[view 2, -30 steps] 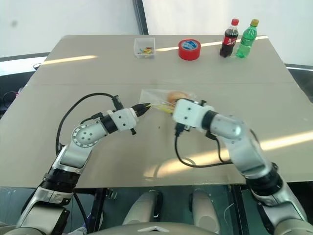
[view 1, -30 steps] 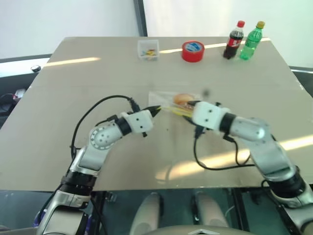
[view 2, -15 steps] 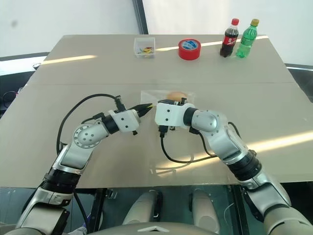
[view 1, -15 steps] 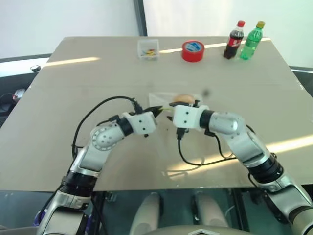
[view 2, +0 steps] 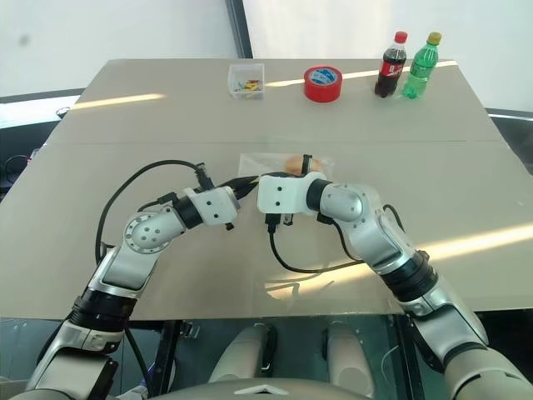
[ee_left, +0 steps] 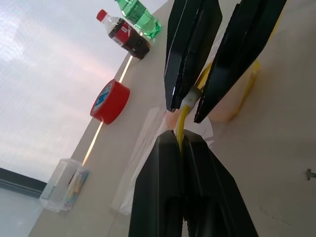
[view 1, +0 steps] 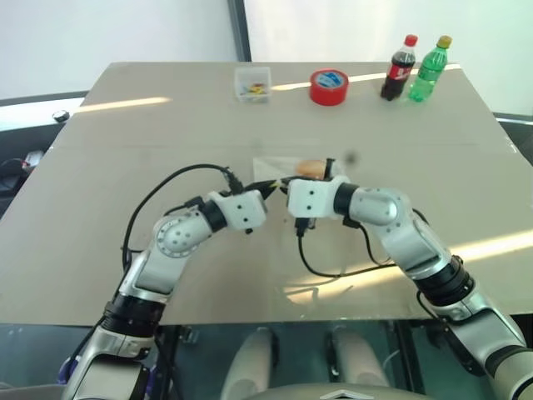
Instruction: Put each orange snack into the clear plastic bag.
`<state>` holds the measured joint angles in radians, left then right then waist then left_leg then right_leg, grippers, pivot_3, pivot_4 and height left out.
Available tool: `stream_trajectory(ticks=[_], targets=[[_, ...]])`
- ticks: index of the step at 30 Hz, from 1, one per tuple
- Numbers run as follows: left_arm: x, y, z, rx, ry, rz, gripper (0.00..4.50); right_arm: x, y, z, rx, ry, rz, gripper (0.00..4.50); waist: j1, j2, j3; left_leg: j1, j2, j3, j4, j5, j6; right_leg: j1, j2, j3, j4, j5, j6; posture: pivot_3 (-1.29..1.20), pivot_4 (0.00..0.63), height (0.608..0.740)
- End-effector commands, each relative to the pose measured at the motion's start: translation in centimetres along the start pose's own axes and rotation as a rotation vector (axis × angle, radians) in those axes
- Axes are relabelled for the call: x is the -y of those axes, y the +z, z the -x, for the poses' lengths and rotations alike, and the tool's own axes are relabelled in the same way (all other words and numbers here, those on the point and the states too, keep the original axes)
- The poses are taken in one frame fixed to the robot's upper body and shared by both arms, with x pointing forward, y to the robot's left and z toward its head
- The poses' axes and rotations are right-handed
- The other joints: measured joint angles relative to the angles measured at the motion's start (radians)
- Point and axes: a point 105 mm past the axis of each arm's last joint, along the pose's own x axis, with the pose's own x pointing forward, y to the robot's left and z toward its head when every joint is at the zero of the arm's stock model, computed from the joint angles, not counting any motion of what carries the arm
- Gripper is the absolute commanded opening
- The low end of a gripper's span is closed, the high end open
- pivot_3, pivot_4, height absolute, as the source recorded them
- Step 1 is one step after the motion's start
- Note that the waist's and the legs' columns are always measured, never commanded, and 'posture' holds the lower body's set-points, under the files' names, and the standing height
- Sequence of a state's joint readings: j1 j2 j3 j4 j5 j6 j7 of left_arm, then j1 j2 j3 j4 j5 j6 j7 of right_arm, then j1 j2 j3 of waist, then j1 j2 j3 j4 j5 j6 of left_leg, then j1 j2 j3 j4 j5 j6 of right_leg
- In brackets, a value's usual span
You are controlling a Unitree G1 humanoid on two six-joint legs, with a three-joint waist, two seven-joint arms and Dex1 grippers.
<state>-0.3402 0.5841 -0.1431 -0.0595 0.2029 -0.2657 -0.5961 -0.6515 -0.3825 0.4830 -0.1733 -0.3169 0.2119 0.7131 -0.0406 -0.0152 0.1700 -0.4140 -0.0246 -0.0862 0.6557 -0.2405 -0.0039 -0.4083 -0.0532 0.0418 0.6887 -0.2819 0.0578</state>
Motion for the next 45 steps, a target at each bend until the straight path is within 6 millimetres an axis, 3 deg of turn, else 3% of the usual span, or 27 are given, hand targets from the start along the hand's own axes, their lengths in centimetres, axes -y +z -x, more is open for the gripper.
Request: stream_trajectory(ticks=[1, 3, 10, 14, 17, 20, 26, 32, 35, 45], targets=[[-1.1, 1.2, 0.2, 0.037, 0.043, -0.018, 0.0, 1.1, 0.9, 0.2, 0.028, -0.035, 0.033, 0.5, 0.0, 0.0, 0.0, 0.0, 0.0, 0.0, 0.0, 0.0, 0.0, 0.0, 0.0, 0.0, 0.0, 0.0, 0.0, 0.0, 0.15, 0.74], [-1.1, 1.1, 0.2, 0.036, 0.044, -0.017, 0.0, 1.2, 0.9, 0.3, 0.028, -0.037, 0.033, 0.0, 0.0, 0.0, 0.0, 0.0, 0.0, 0.0, 0.0, 0.0, 0.0, 0.0, 0.0, 0.0, 0.0, 0.0, 0.0, 0.0, 0.15, 0.74], [-1.5, 0.8, 0.3, 0.029, 0.064, 0.011, 0.0, 1.6, 0.3, 0.5, 0.004, -0.061, 0.035, 0.0, 0.0, 0.0, 0.0, 0.0, 0.0, 0.0, 0.0, 0.0, 0.0, 0.0, 0.0, 0.0, 0.0, 0.0, 0.0, 0.0, 0.15, 0.74], [-2.7, 0.6, 0.6, 0.031, 0.124, 0.065, 0.0, 1.6, -2.7, 1.8, -0.101, -0.075, 0.022, 0.0, 0.001, 0.0, 0.0, 0.0, 0.0, 0.0, 0.0, 0.0, 0.0, 0.0, 0.0, 0.0, 0.0, 0.0, 0.0, 0.0, 0.15, 0.74], [-3.9, 0.2, 1.0, 0.016, 0.174, 0.094, 0.0, 1.8, -6.6, 4.2, -0.243, -0.112, 0.0, 0.0, 0.003, 0.0, 0.0, 0.0, 0.0, 0.0, 0.0, 0.0, 0.0, 0.0, 0.0, 0.0, 0.0, 0.0, 0.0, 0.0, 0.15, 0.74], [-4.2, -0.2, 1.2, 0.004, 0.185, 0.099, 0.0, 1.9, -9.2, 6.3, -0.342, -0.135, -0.009, 0.0, 0.005, 0.0, 0.0, 0.0, 0.0, 0.0, 0.0, 0.0, 0.0, 0.0, -0.001, 0.0, 0.0, 0.0, 0.0, 0.0, 0.15, 0.74], [-4.3, -0.4, 1.2, -0.004, 0.189, 0.105, 0.0, 2.1, -12.6, 10.3, -0.486, -0.174, -0.021, 0.0, 0.001, 0.0, 0.0, 0.0, 0.0, 0.001, 0.0, 0.0, 0.001, 0.0, 0.0, 0.001, 0.0, 0.0, 0.0, 0.0, 0.15, 0.74], [-4.8, -0.8, 1.2, -0.011, 0.202, 0.116, 0.0, 2.8, -13.2, 11.9, -0.522, -0.206, -0.016, 0.0, 0.002, 0.0, 0.0, 0.0, 0.0, 0.002, 0.0, -0.001, 0.002, 0.0, 0.0, 0.001, 0.001, 0.0, 0.0, 0.0, 0.15, 0.74], [-5.7, -0.7, 1.0, -0.007, 0.233, 0.125, 0.0, 4.3, -12.6, 12.1, -0.503, -0.249, -0.007, 0.0, 0.002, 0.0, 0.0, 0.0, 0.0, 0.002, 0.0, -0.001, 0.002, 0.0, 0.0, 0.001, 0.001, 0.0, 0.0, 0.0, 0.15, 0.74], [-12.6, -0.4, 0.8, -0.009, 0.566, -0.007, 0.0, 11.8, -10.7, 13.8, -0.486, -0.572, 0.136, 0.0, 0.003, 0.0, 0.0, -0.001, 0.0, 0.002, 0.003, 0.0, 0.0, 0.0, 0.0, 0.001, 0.002, 0.0, 0.0, 0.0, 0.15, 0.74]])
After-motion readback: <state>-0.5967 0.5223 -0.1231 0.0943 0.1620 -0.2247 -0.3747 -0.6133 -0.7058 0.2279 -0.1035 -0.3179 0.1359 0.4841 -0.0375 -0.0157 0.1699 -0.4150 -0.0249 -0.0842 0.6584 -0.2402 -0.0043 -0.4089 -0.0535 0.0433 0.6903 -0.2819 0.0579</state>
